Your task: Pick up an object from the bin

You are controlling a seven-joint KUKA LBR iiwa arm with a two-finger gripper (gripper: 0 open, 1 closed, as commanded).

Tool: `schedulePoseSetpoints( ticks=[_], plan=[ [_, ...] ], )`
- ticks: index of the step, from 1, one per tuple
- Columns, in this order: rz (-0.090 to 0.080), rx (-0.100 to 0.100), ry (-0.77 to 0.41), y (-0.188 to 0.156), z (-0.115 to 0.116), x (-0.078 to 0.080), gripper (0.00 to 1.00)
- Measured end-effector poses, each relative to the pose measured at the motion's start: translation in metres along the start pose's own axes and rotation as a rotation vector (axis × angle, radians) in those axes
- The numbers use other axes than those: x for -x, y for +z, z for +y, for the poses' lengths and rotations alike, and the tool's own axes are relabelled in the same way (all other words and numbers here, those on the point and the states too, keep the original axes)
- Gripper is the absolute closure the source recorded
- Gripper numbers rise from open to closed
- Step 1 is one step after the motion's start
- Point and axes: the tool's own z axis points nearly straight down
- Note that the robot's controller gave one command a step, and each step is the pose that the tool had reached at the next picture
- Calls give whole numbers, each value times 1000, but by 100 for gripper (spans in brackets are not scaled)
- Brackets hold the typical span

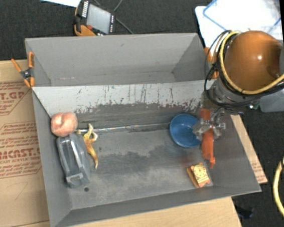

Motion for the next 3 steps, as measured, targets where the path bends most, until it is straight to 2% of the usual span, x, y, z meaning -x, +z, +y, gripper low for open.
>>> schedulePoseSetpoints(
  ticks=[1,2,3],
  plan=[
    [-7,-1,11,48,5,-22,100],
    [-3,1,-9,-36,7,-17,100],
    [-9,8,-20,-44,26,-30,100]
  ],
)
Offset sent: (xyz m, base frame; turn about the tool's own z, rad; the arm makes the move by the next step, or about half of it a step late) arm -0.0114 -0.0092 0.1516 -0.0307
